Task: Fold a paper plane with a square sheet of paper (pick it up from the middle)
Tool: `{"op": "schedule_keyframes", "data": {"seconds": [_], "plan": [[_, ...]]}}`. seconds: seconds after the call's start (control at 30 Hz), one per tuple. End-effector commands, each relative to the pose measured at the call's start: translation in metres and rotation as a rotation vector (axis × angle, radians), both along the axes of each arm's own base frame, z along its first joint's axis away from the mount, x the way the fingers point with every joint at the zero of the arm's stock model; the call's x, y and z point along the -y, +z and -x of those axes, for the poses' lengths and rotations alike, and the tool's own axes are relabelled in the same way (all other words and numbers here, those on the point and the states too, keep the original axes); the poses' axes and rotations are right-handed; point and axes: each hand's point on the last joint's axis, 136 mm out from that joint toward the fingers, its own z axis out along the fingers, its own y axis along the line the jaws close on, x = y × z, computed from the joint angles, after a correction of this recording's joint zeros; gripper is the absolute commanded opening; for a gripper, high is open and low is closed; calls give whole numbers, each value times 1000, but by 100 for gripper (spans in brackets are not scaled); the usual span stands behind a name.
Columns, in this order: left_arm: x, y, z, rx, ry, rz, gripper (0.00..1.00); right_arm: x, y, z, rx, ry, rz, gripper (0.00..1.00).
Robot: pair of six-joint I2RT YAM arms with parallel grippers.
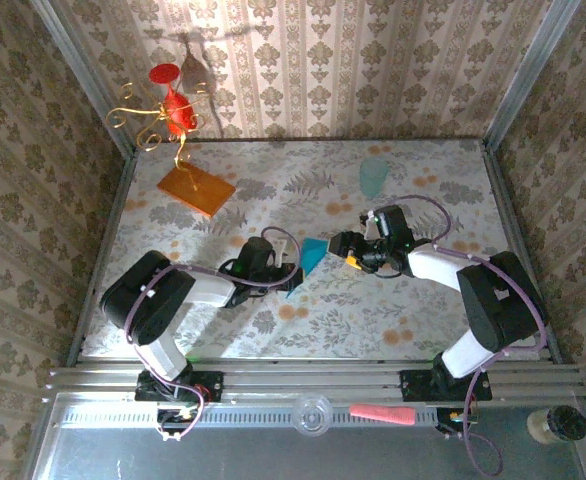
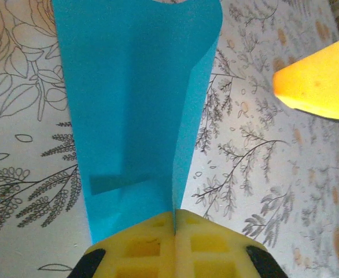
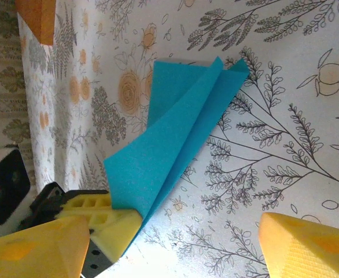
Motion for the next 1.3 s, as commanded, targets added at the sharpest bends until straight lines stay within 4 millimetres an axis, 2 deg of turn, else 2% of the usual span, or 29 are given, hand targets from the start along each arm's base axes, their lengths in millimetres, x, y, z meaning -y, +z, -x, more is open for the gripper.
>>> {"op": "schedule_keyframes", "data": {"seconds": [0.0, 0.27, 0.7, 0.9, 1.27], "plan": [[4, 10, 1, -94, 26, 96, 0, -8, -3, 4, 38, 82, 36, 80], [3, 2, -1, -200, 70, 169, 0, -21, -14, 6, 25, 148, 142, 81], [1, -4, -7, -271, 116, 211, 0, -26, -31, 2, -70, 208, 327, 78], [1, -7, -6, -292, 118, 206, 0, -34, -32, -8, -52, 235, 374, 77], [-2, -10, -6, -295, 125, 207, 0, -32, -40, -22, -34, 232, 458, 76]]}}
